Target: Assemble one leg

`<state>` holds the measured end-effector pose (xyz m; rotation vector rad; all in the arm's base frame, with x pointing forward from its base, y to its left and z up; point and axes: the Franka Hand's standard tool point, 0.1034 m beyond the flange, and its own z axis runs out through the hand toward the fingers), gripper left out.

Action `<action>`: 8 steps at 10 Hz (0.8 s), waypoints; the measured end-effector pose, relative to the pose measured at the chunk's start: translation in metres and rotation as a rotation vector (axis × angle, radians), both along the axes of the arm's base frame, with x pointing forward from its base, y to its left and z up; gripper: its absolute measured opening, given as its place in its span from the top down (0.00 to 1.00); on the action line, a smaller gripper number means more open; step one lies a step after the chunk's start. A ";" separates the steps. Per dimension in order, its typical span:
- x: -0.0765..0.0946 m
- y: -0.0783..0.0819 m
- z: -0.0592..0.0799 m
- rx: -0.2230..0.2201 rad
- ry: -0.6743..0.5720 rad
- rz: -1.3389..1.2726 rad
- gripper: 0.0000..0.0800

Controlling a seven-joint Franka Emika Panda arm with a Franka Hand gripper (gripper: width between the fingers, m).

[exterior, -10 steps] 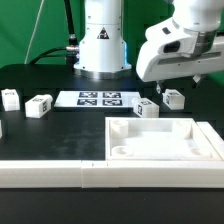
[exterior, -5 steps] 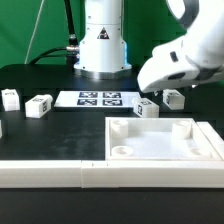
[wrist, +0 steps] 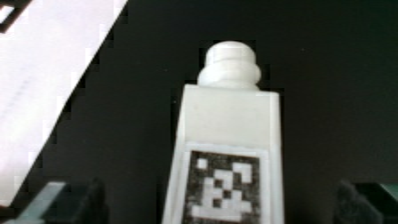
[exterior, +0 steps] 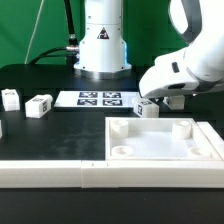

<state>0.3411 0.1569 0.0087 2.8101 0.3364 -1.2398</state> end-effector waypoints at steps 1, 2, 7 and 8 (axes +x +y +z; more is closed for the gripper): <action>-0.001 0.000 -0.001 0.001 -0.003 0.001 0.33; -0.001 0.000 -0.002 0.003 -0.006 0.000 0.50; -0.001 0.000 -0.002 0.003 -0.006 0.000 0.64; -0.001 0.000 -0.002 0.003 -0.006 0.000 0.64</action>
Offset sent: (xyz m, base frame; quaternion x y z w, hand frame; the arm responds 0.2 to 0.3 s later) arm 0.0000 0.0000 0.0000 0.0000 0.0000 0.0000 1.0000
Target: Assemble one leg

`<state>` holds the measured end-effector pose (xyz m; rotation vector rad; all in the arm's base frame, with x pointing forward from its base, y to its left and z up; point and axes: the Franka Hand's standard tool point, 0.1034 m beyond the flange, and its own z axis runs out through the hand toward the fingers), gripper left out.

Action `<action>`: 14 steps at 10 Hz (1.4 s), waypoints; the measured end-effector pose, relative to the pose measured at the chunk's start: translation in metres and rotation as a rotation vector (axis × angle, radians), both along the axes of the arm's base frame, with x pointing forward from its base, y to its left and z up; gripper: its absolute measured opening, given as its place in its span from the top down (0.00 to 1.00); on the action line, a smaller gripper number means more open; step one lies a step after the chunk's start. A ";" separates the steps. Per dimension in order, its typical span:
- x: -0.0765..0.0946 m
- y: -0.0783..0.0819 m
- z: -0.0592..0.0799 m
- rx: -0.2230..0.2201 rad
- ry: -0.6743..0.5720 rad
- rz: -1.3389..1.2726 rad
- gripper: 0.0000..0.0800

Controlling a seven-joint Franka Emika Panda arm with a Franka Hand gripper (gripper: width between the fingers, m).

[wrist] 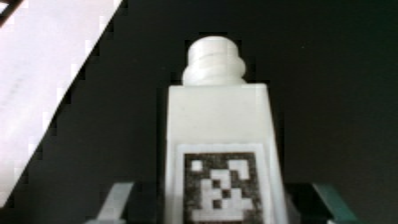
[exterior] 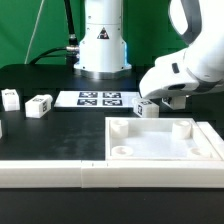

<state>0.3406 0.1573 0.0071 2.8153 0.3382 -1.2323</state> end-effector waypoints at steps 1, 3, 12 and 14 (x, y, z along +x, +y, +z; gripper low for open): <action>0.000 0.000 0.000 0.000 0.000 0.000 0.64; 0.001 -0.001 0.001 0.003 0.001 0.002 0.64; 0.031 -0.020 0.069 0.087 -0.187 0.035 0.64; 0.033 -0.025 0.069 0.116 -0.335 0.039 0.64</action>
Offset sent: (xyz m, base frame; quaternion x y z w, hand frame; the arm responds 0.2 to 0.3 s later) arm 0.0028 -0.0149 0.0486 0.0237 -0.0397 -0.0715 0.9964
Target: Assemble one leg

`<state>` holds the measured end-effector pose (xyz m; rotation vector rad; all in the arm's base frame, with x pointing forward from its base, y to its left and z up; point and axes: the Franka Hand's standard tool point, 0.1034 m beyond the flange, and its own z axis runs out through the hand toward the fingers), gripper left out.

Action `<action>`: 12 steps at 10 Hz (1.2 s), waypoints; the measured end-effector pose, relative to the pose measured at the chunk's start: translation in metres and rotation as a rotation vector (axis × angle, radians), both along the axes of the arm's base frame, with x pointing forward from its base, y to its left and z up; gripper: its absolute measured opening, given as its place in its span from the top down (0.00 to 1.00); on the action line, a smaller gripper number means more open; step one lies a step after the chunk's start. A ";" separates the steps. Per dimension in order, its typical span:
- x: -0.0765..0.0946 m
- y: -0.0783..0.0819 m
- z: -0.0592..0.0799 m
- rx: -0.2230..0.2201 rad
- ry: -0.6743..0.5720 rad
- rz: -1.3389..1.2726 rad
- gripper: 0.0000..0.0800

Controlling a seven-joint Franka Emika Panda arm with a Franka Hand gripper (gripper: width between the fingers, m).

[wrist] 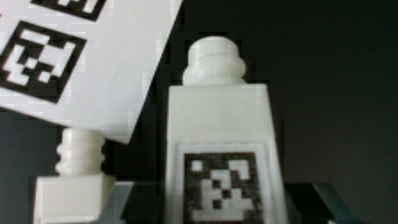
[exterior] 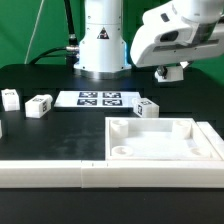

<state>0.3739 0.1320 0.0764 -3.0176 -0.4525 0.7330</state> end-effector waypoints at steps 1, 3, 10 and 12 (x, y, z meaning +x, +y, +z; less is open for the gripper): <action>0.004 -0.012 0.003 0.008 -0.037 -0.010 0.64; 0.017 -0.031 0.023 0.025 -0.195 -0.045 0.64; 0.063 -0.036 0.035 0.153 -0.770 -0.013 0.64; 0.086 -0.030 0.041 0.162 -0.767 -0.018 0.64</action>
Offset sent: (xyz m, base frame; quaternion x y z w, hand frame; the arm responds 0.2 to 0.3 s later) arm 0.0082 -0.0307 0.0380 -0.0084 0.1920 0.0095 0.9813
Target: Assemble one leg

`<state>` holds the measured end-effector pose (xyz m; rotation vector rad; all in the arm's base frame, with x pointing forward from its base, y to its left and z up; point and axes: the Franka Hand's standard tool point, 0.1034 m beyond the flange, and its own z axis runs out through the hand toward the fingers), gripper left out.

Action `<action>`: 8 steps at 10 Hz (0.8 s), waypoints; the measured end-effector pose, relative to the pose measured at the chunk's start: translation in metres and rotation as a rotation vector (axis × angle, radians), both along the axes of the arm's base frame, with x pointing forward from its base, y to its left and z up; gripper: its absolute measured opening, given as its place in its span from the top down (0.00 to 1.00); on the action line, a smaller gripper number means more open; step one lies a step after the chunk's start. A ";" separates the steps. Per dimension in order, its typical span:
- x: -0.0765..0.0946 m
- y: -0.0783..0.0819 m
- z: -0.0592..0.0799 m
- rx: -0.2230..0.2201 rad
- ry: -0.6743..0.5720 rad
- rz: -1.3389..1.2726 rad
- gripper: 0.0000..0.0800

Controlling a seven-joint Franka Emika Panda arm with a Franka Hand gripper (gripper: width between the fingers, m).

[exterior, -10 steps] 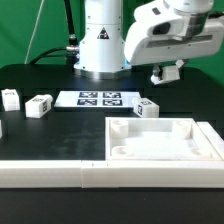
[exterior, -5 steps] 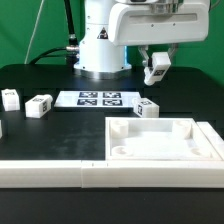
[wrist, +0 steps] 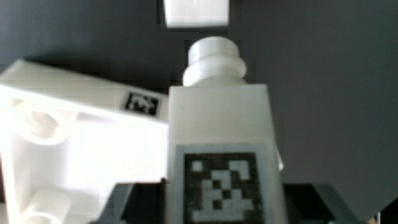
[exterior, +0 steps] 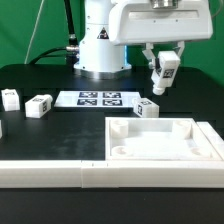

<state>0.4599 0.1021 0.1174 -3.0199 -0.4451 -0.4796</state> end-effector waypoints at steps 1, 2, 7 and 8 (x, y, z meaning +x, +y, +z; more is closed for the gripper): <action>0.002 0.000 0.001 0.001 -0.010 -0.001 0.64; 0.000 0.000 0.000 0.000 -0.006 0.000 0.64; 0.026 0.012 0.005 0.013 -0.004 0.008 0.64; 0.043 0.015 0.004 0.022 -0.011 0.005 0.64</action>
Offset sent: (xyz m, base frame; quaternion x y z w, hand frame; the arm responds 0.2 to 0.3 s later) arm 0.0000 0.0000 0.0000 0.0000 0.0000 0.0000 1.0000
